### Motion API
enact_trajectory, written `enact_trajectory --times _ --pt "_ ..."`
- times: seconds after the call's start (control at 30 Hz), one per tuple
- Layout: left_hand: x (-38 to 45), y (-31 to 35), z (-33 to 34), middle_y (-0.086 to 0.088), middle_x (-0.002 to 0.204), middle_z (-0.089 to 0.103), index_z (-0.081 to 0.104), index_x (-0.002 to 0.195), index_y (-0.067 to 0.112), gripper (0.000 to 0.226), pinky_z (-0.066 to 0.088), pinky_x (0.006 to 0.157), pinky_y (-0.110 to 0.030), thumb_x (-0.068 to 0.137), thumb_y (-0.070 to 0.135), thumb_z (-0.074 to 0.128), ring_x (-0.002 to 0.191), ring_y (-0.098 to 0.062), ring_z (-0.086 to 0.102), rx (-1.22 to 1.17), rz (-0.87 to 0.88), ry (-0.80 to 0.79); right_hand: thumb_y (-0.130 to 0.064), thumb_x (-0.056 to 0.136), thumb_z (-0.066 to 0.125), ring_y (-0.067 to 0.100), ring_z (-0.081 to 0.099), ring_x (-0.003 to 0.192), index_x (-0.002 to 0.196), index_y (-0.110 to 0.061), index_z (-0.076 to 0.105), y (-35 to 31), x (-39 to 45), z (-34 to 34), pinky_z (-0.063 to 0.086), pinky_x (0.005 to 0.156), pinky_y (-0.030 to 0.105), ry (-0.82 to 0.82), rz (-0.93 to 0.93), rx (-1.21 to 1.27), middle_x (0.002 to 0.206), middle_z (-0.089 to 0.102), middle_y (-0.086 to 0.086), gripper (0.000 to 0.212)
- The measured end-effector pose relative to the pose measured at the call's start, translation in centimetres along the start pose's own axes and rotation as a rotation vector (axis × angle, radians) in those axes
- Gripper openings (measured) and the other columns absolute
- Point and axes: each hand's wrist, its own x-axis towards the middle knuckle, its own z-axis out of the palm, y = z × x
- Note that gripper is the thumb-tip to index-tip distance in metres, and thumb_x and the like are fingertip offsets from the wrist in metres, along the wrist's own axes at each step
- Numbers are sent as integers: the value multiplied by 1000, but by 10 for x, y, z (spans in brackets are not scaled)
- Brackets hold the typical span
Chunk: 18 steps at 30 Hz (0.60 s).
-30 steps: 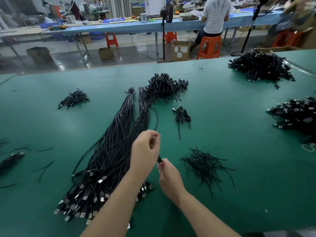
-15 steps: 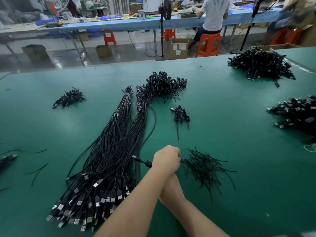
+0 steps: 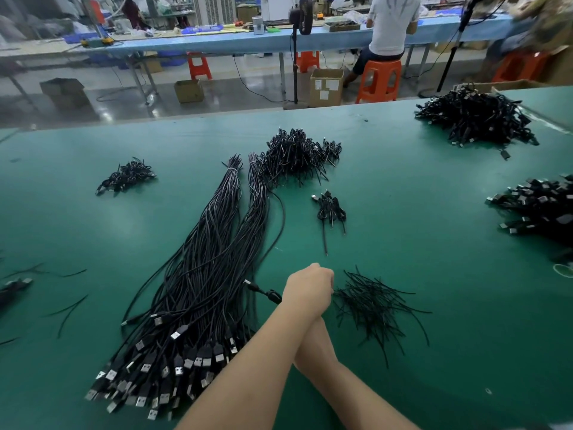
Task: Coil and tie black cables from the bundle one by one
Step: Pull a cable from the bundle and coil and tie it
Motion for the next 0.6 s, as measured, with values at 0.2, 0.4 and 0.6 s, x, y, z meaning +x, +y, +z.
enact_trajectory --times 0.2,0.4,0.6 --pt "-8 -2 -1 1 103 59 65 101 20 16 54 78 -37 98 23 50 87 -22 61 -107 5 97 -34 92 32 5 40 82 101 -22 53 1 5 -5 30 67 23 33 -166 23 92 43 -14 26" --pt "-19 -4 0 3 97 57 57 96 19 7 45 69 -30 96 23 52 83 -20 58 -175 2 198 -29 100 34 1 38 94 116 -22 52 7 9 5 31 76 20 -161 -59 11 108 50 -9 26" --pt "-28 -1 -1 2 95 58 57 99 16 8 48 70 -30 98 22 53 80 -20 58 -250 -28 332 -15 105 39 6 43 94 87 -23 41 -3 10 -6 33 78 20 -279 68 79 80 35 -17 20"
